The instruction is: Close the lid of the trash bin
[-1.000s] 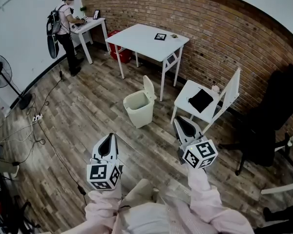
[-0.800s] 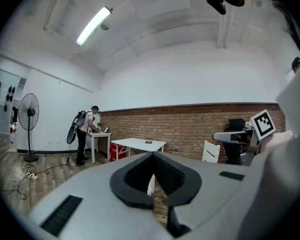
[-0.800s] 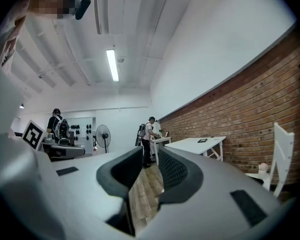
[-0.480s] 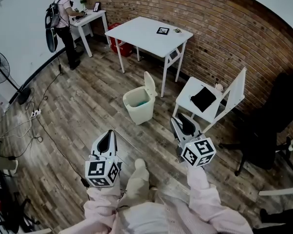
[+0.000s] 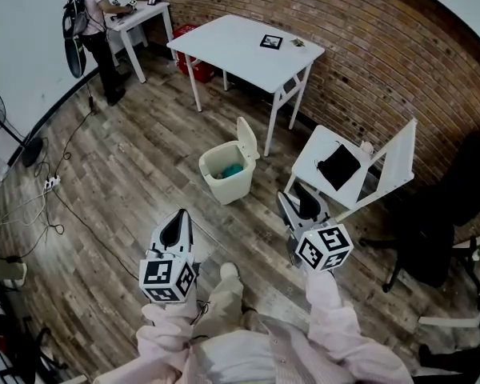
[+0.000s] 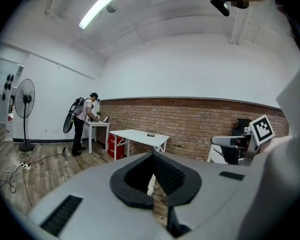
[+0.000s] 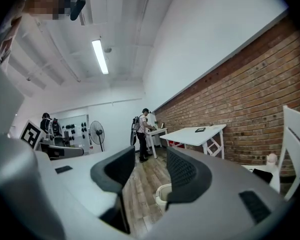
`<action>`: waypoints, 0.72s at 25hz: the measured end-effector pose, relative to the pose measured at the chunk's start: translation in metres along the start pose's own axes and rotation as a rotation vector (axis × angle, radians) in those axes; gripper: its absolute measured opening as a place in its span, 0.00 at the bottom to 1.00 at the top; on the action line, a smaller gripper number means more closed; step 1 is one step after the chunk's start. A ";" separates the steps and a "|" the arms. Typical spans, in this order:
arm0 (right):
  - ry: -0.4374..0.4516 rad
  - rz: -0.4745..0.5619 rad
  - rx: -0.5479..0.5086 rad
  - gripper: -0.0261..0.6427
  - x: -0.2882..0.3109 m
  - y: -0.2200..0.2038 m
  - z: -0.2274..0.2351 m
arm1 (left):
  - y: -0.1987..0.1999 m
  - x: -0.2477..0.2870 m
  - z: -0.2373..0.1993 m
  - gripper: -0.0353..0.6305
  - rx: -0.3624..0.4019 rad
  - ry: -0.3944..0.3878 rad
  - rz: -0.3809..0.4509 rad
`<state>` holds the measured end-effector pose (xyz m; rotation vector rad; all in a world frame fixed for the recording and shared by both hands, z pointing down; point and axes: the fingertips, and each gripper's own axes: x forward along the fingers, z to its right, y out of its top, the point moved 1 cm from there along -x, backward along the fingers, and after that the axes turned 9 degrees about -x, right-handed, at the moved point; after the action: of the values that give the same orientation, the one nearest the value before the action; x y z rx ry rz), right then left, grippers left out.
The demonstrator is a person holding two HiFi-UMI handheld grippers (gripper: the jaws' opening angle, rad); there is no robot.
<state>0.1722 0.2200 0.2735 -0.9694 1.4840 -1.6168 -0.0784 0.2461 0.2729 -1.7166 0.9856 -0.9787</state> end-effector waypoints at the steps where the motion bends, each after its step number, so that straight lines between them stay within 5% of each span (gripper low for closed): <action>1: -0.001 -0.003 0.001 0.31 0.009 0.000 0.002 | 0.001 0.008 -0.005 0.04 -0.004 0.001 -0.004; 18: -0.070 -0.027 0.051 0.33 0.109 -0.002 0.030 | 0.024 0.107 -0.072 0.04 -0.052 -0.043 -0.055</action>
<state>0.1498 0.1092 0.2832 -1.0108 1.3815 -1.6156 -0.1093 0.1198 0.2914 -1.8097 0.9478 -0.9549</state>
